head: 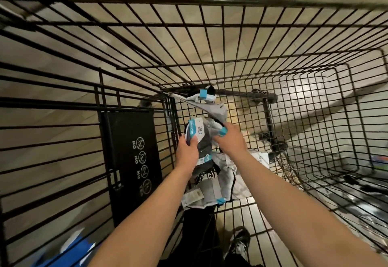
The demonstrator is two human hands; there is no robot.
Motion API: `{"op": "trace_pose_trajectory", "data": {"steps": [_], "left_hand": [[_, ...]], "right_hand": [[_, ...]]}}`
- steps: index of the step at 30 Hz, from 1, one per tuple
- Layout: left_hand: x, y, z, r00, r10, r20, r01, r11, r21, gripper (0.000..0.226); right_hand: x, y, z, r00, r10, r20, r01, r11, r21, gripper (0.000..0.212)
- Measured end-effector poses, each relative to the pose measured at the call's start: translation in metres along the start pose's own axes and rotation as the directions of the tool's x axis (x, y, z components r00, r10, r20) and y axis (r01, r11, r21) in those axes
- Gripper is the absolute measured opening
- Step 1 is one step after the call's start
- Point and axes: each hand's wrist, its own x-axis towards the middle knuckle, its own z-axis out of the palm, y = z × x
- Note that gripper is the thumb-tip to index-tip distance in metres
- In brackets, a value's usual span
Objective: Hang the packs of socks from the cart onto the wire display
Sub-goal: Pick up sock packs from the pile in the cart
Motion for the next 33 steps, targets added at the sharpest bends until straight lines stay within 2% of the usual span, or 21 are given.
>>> {"op": "trace_pose_trajectory", "data": {"steps": [2, 5, 7, 9, 11, 13, 16, 18, 24, 26, 28, 29, 31, 33], "left_hand": [[-0.001, -0.002, 0.001, 1.0, 0.007, 0.005, -0.007, 1.0, 0.006, 0.033], [-0.007, 0.001, 0.0, 1.0, -0.006, 0.013, 0.006, 1.0, -0.002, 0.029], [-0.018, 0.01, 0.0, 0.999, 0.032, 0.008, -0.032, 0.999, 0.032, 0.028], [-0.034, 0.026, 0.001, 0.993, 0.117, 0.028, -0.119, 0.988, 0.096, 0.03], [-0.052, 0.043, 0.003, 0.978, 0.202, 0.054, -0.208, 0.97, 0.126, 0.03], [-0.074, 0.061, 0.006, 0.961, 0.264, 0.079, -0.273, 0.951, 0.142, 0.029], [-0.112, 0.084, 0.01, 0.946, 0.302, 0.116, -0.313, 0.946, 0.089, 0.035], [-0.141, 0.096, 0.014, 0.921, 0.361, 0.15, -0.375, 0.924, 0.078, 0.036], [-0.229, 0.112, 0.036, 0.83, 0.479, 0.287, -0.524, 0.846, 0.104, 0.033], [-0.258, 0.115, 0.049, 0.798, 0.511, 0.32, -0.569, 0.814, 0.119, 0.021], [-0.291, 0.115, 0.064, 0.771, 0.53, 0.353, -0.604, 0.785, 0.14, 0.017], [-0.312, 0.113, 0.071, 0.749, 0.547, 0.373, -0.632, 0.76, 0.155, 0.016], [-0.347, 0.102, 0.087, 0.685, 0.593, 0.424, -0.696, 0.704, 0.139, 0.021], [-0.385, 0.088, 0.101, 0.639, 0.617, 0.459, -0.742, 0.652, 0.157, 0.03]], "right_hand": [[0.0, 0.0, -0.002, 1.0, 0.003, 0.012, -0.004, 0.998, 0.059, 0.052], [-0.012, 0.003, -0.014, 0.993, 0.119, -0.001, -0.111, 0.934, 0.339, 0.048], [-0.031, 0.004, -0.033, 0.992, 0.112, -0.065, -0.067, 0.869, 0.491, 0.039], [-0.051, 0.01, -0.054, 0.986, 0.082, -0.145, 0.016, 0.82, 0.572, 0.036], [-0.07, 0.019, -0.075, 0.983, 0.106, -0.152, 0.03, 0.717, 0.697, 0.043], [-0.09, 0.027, -0.099, 0.987, 0.124, -0.101, 0.012, 0.57, 0.822, 0.05], [-0.122, 0.039, -0.133, 0.999, 0.052, 0.004, -0.023, 0.374, 0.927, 0.075], [-0.147, 0.046, -0.153, 0.999, 0.007, 0.038, -0.038, 0.308, 0.951, 0.081], [-0.232, 0.073, -0.209, 0.999, -0.019, -0.042, 0.046, 0.275, 0.96, 0.06], [-0.259, 0.09, -0.225, 0.996, -0.013, -0.092, 0.093, 0.228, 0.969, 0.042], [-0.287, 0.11, -0.236, 0.984, 0.049, -0.17, 0.155, 0.227, 0.962, 0.018], [-0.299, 0.123, -0.238, 0.965, 0.104, -0.239, 0.207, 0.253, 0.945, 0.015], [-0.324, 0.152, -0.243, 0.913, 0.21, -0.349, 0.275, 0.315, 0.908, 0.023], [-0.356, 0.18, -0.247, 0.872, 0.279, -0.401, 0.309, 0.32, 0.895, 0.025]]}}
